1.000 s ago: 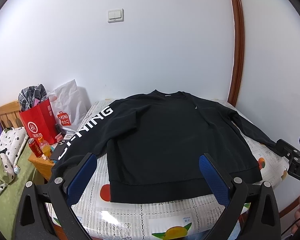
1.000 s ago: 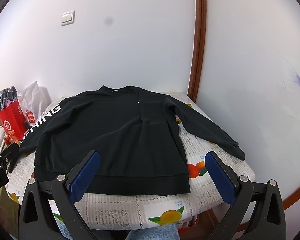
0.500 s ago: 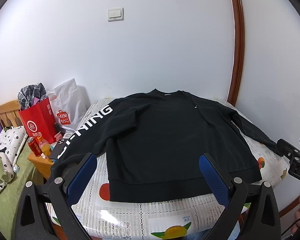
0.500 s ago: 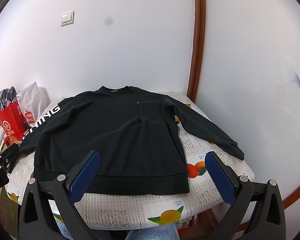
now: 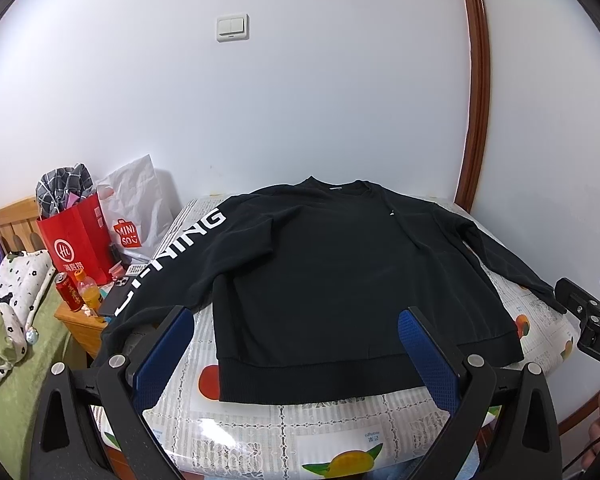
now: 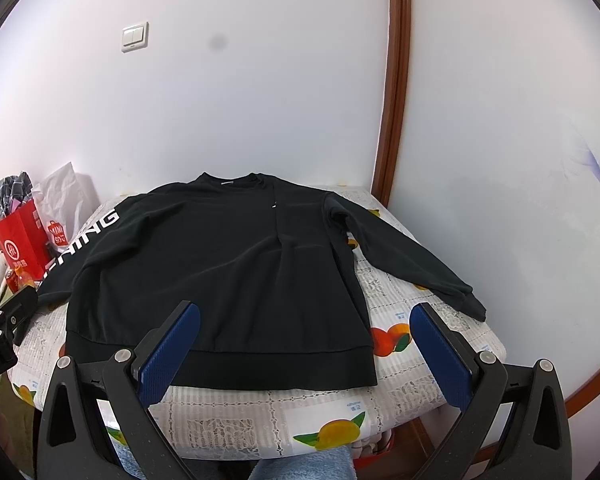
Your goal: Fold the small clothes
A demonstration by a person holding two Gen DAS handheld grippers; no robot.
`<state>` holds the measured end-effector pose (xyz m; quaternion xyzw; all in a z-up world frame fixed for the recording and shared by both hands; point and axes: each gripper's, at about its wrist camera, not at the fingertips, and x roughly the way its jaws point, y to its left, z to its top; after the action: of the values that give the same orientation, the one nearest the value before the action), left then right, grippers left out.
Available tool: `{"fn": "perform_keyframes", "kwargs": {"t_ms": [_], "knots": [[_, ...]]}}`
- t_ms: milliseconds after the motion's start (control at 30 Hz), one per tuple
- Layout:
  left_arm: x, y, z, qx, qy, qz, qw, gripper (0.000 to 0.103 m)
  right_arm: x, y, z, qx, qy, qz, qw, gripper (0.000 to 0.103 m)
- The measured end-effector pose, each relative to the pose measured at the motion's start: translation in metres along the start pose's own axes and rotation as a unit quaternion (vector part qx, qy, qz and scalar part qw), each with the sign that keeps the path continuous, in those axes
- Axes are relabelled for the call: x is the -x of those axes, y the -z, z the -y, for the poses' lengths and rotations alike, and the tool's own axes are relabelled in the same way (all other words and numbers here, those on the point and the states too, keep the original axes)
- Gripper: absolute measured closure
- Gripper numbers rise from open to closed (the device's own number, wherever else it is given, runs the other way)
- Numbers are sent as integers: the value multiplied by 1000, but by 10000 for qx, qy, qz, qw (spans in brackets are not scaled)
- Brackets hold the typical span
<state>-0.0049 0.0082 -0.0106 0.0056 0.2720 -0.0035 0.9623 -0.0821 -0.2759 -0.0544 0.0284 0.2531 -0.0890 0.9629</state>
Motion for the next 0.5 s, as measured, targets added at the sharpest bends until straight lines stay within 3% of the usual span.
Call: {"fn": "perform_keyframes", "kwargs": {"t_ms": [500], "knots": [[-1,4,1,19,-20,-7,10000,0,2,1,-1,14,21,10,10000,0]]}}
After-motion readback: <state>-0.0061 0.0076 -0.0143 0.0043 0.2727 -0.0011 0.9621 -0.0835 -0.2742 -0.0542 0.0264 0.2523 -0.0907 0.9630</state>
